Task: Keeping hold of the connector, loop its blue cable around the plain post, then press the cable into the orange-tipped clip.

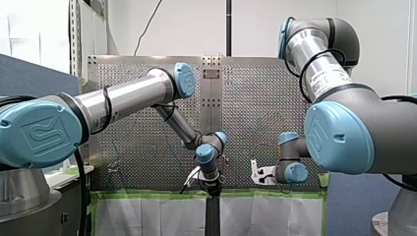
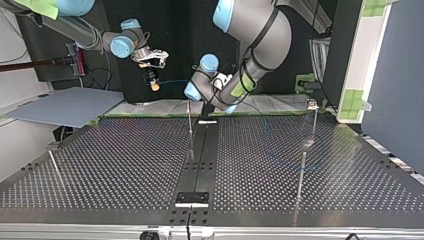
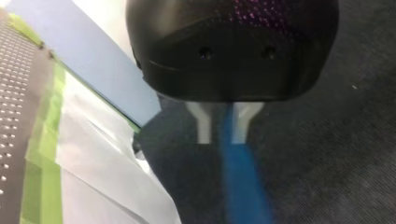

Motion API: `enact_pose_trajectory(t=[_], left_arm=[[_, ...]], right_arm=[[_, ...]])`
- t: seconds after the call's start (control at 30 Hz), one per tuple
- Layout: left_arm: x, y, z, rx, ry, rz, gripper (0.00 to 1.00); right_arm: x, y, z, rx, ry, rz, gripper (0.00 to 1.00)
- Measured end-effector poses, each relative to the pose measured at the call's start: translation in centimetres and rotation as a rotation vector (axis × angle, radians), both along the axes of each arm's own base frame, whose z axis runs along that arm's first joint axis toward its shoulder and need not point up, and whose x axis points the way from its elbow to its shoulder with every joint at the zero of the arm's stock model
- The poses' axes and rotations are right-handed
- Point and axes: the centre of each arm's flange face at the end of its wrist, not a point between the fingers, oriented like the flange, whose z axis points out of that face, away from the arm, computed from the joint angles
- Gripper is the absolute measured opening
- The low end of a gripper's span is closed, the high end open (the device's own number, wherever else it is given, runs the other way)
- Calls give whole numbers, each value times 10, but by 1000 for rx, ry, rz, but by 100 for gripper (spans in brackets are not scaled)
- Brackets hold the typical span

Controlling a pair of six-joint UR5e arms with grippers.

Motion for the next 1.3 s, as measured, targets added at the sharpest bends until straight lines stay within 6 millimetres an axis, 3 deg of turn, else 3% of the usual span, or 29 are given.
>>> enact_pose_trajectory(t=[0.23, 0.83, 1.17, 1.3], left_arm=[[4, 1, 7, 46, -41, 16, 0], [11, 14, 75, 6, -225, 205, 0], [-14, 19, 56, -16, -244, 240, 0], [-25, 12, 52, -32, -267, 251, 0]], right_arm=[[-1, 0, 0, 1, 2, -4, 0], [-7, -9, 2, 4, -17, -30, 0], [-12, -20, 5, -1, -33, -47, 0], [-13, -26, 8, -3, -41, -51, 0]])
